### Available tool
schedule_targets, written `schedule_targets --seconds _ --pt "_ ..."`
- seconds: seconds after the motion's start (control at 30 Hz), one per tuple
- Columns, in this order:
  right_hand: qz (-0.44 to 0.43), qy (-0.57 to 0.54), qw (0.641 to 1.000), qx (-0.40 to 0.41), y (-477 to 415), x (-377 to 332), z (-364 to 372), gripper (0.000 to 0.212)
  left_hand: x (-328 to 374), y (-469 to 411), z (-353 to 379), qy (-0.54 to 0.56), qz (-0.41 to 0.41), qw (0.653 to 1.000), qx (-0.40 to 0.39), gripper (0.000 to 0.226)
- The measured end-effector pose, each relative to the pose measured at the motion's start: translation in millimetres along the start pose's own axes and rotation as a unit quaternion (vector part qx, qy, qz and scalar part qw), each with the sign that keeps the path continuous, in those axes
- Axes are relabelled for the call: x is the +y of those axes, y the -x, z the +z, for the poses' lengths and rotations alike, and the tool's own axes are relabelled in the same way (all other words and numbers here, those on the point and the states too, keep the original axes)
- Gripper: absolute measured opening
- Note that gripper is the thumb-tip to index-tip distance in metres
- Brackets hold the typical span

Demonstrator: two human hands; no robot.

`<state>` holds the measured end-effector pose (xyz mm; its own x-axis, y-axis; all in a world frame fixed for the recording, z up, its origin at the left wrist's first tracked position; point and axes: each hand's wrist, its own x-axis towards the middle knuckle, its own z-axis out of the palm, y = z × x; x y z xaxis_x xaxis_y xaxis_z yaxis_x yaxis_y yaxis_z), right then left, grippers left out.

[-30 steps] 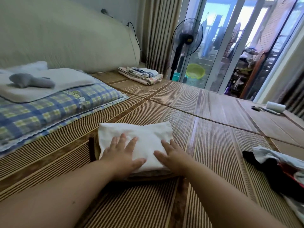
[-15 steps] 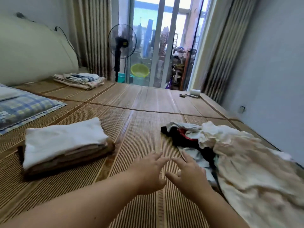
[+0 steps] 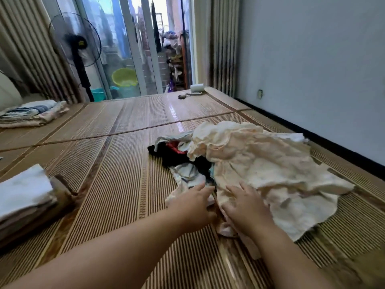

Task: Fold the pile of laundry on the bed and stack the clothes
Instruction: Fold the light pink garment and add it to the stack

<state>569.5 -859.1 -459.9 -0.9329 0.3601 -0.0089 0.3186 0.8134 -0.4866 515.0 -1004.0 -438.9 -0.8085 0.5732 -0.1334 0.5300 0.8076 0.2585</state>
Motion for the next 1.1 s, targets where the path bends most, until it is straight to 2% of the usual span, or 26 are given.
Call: schedule_targets --seconds 0.1,0.2,0.23,0.3,0.4,0.43,0.47,0.53,0.6,0.67,0.73,0.83,0.9,1.03,1.07,1.1 --pt "0.036 -0.013 0.997 0.061 -9 11 -1 0.047 14 -37 5 0.08 -0.007 0.996 -0.023 0.066" --pt "0.06 -0.008 0.992 0.109 -15 19 -5 0.047 35 -62 5 0.235 -0.021 0.97 -0.056 0.058" --pt "0.063 -0.012 0.991 0.114 -15 19 -5 0.047 40 -68 6 0.286 -0.043 0.955 -0.064 0.057" --pt "0.062 -0.014 0.991 0.12 -14 17 -6 0.046 45 -79 9 0.399 -0.106 0.91 -0.029 0.054" --pt "0.059 -0.021 0.988 0.143 -11 15 -10 0.046 46 -81 9 0.473 -0.113 0.874 -0.012 0.054" --pt "0.057 -0.03 0.986 0.154 -10 15 -12 0.047 45 -75 5 0.477 -0.099 0.873 -0.022 0.054" --pt "0.055 -0.04 0.984 0.165 -8 15 -14 0.05 43 -65 -1 0.501 -0.09 0.861 0.016 0.049" --pt "0.053 -0.057 0.979 0.188 -4 17 -18 0.058 29 -41 -18 0.573 -0.087 0.811 0.081 0.032" --pt "0.054 -0.056 0.975 0.207 0 20 -21 0.063 13 -9 -37 0.639 -0.084 0.759 0.088 0.027" --pt "0.071 -0.028 0.979 0.187 4 23 -21 0.062 -5 31 -56 0.684 -0.065 0.724 0.068 0.033" --pt "0.068 0.01 0.988 0.139 8 24 -16 0.046 -24 70 -71 0.701 -0.064 0.707 0.071 0.039" --pt "-0.021 -0.07 0.994 0.082 24 4 -15 0.018 -65 116 -87 0.699 -0.096 0.696 0.135 0.039" --pt "-0.076 -0.102 0.991 0.041 38 -19 -17 0.021 -94 137 -95 0.689 -0.132 0.685 0.195 0.036" --pt "-0.182 -0.027 0.982 -0.03 62 -68 -7 0.032 -143 163 -99 0.682 -0.17 0.648 0.293 0.037" --pt "-0.197 -0.029 0.979 -0.049 65 -78 1 0.032 -152 167 -96 0.675 -0.177 0.655 0.29 0.039" --pt "-0.209 -0.037 0.975 -0.06 67 -86 9 0.03 -159 171 -89 0.647 -0.19 0.689 0.266 0.045"
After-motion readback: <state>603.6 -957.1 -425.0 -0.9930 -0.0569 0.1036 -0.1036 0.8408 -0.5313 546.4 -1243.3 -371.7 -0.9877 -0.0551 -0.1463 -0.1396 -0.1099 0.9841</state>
